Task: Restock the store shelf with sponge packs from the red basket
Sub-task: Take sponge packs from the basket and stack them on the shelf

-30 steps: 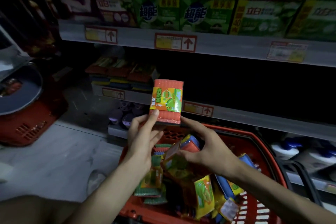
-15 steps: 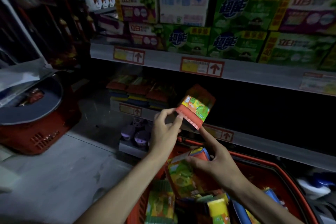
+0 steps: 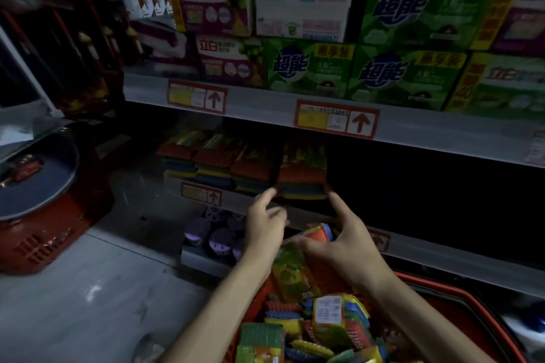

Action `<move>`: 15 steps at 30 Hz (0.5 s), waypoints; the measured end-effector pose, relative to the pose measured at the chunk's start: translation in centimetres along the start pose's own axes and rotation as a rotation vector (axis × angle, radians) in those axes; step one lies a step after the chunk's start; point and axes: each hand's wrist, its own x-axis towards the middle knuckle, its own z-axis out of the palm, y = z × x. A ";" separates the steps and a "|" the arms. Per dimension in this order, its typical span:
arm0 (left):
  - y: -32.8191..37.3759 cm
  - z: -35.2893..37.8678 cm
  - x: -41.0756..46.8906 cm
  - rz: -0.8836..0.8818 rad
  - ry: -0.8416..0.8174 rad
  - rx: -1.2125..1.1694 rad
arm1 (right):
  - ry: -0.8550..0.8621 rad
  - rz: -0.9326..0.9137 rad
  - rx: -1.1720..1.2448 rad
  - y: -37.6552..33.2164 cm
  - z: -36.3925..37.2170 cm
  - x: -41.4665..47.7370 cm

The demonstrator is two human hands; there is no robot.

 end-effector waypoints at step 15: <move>0.3 0.7 0.2 0.073 0.111 0.280 | 0.010 0.047 0.033 1.2 1.7 0.9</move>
